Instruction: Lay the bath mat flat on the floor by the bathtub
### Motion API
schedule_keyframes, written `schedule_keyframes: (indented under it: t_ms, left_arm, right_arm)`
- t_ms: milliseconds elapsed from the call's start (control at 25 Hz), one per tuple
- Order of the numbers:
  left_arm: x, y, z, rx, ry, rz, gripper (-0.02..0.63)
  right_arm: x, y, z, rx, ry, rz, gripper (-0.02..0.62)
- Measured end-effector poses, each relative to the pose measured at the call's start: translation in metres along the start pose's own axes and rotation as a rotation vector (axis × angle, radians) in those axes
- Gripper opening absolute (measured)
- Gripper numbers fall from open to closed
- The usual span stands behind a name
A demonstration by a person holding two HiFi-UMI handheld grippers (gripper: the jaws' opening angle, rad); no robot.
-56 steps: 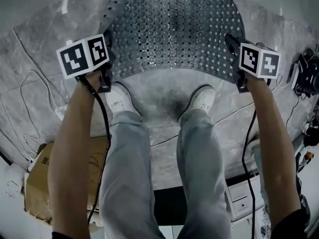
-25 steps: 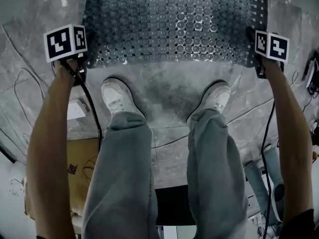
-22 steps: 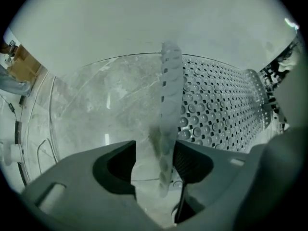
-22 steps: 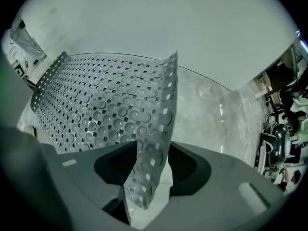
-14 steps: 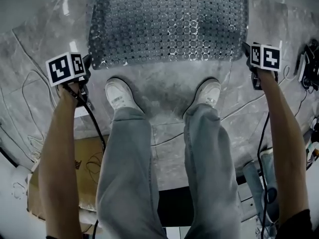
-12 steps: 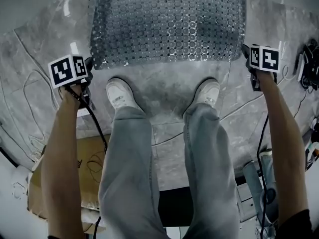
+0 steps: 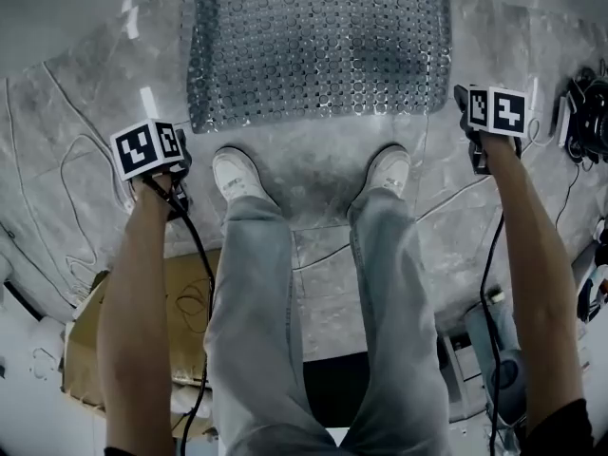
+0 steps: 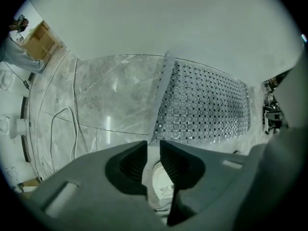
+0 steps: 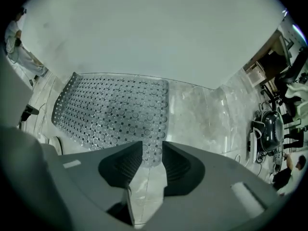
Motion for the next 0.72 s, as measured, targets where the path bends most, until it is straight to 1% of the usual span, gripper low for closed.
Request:
schedule_keyframes:
  t_ms: [40,80,120,200,320,560,640,720]
  left_arm:
    - [-0.004,0.000,0.001,0.003,0.015,-0.008,0.075]
    - [-0.008,0.000,0.002,0.010,0.032,-0.016,0.032]
    - [-0.013,0.001,0.004,0.018,0.046,-0.023,0.005]
    - [-0.021,0.005,0.009,0.025,0.046,-0.032,0.005]
    - [-0.034,0.013,0.020,0.019,0.013,-0.035,0.005]
    - [-0.058,0.023,0.039,0.047,-0.055,-0.050,0.005]
    - [-0.065,0.020,0.045,0.049,-0.074,-0.069,0.005]
    - [-0.072,0.014,0.049,0.056,-0.067,-0.102,0.005]
  right_arm:
    - [-0.004,0.000,0.000,0.007,-0.001,-0.006,0.133]
    - [-0.008,0.000,-0.001,0.009,-0.002,-0.015,0.121]
    - [-0.011,-0.002,-0.002,0.007,-0.002,-0.027,0.107]
    - [-0.018,-0.004,-0.004,0.006,-0.001,-0.045,0.095]
    - [-0.028,-0.005,-0.007,0.022,0.012,-0.059,0.078]
    - [-0.048,-0.007,-0.019,0.049,0.026,-0.072,0.032]
    - [-0.056,-0.009,-0.022,0.056,0.030,-0.078,0.017]
    - [-0.065,-0.012,-0.023,0.083,0.033,-0.080,0.006]
Point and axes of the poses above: the fingertips, and each gripper's own axes: x forward along the fingers, z to its right, y out of its top, the point moved 8 cm from there along -x, backward along the fingers, and after that the axes turned 1 degree about y, right-handed, at the moved point
